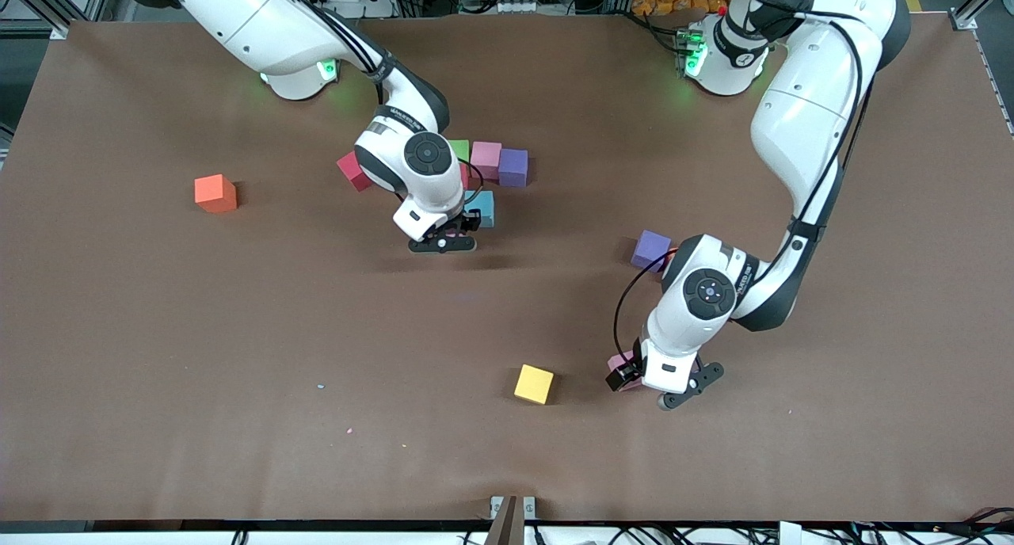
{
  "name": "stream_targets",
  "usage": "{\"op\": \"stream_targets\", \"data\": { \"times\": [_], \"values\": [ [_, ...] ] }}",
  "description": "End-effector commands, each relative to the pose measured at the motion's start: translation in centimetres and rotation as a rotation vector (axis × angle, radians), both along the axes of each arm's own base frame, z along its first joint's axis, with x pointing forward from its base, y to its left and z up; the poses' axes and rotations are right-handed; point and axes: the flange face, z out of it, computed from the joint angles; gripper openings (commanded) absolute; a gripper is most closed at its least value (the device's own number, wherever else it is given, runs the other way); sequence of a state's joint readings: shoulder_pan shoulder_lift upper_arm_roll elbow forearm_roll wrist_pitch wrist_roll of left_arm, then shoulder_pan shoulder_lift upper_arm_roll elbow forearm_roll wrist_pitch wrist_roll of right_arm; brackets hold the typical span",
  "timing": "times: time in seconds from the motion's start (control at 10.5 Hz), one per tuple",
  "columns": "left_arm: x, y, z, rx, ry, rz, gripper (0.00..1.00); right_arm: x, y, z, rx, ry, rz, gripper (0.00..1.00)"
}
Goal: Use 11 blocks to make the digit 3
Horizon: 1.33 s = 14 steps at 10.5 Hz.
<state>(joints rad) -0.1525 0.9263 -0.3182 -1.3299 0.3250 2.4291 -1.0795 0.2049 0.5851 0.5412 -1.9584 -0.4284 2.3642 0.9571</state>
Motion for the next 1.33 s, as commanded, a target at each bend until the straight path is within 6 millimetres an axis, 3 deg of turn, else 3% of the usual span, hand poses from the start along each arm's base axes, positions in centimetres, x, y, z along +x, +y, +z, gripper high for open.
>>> {"op": "stream_targets", "data": {
  "times": [0.0, 0.1, 0.19, 0.29, 0.38, 0.48, 0.57, 0.67, 0.86, 1.05, 1.24],
  "values": [
    [0.3, -0.1, -0.7, 0.007, -0.009, -0.006, 0.88, -0.4, 0.1, -0.3, -0.007, -0.015, -0.007, 0.13],
    [0.3, -0.1, -0.6, 0.003, -0.007, 0.007, 0.48, -0.4, 0.1, -0.3, -0.006, -0.016, -0.008, 0.13],
    [0.2, -0.1, -0.1, -0.004, -0.004, 0.036, 0.15, -0.5, 0.2, -0.3, -0.006, -0.016, -0.009, 0.14],
    [-0.3, -0.4, 0.1, -0.016, 0.016, 0.100, 0.00, -0.5, 0.3, -0.3, -0.005, -0.017, -0.011, 0.14],
    [-0.8, -0.8, 0.4, -0.029, 0.041, 0.189, 0.00, -0.5, 0.3, -0.3, -0.005, -0.017, -0.011, 0.14],
    [-1.5, -1.7, 1.4, -0.017, 0.074, 0.246, 0.00, -0.5, 0.3, -0.3, -0.005, -0.018, -0.010, 0.21],
    [-2.2, -2.0, 2.5, 0.013, 0.125, 0.285, 0.00, -0.5, 0.3, -0.2, -0.008, -0.020, -0.004, 0.80],
    [-3.3, -3.5, 3.1, 0.011, 0.175, 0.362, 0.00, -0.4, 0.2, -0.3, -0.020, -0.031, 0.012, 1.00],
    [-5.1, -5.2, 5.3, 0.025, 0.236, 0.556, 0.00, -0.2, 0.1, 0.2, -0.024, -0.040, 0.011, 1.00],
    [-7.3, -7.0, 6.3, 0.042, 0.278, 0.672, 0.00, 0.5, 0.2, 2.5, -0.013, -0.080, 0.002, 1.00],
    [-10.4, -10.6, 5.9, 0.049, 0.292, 0.836, 0.00, 1.6, -0.7, 5.2, -0.018, -0.122, -0.024, 1.00]
  ]
}}
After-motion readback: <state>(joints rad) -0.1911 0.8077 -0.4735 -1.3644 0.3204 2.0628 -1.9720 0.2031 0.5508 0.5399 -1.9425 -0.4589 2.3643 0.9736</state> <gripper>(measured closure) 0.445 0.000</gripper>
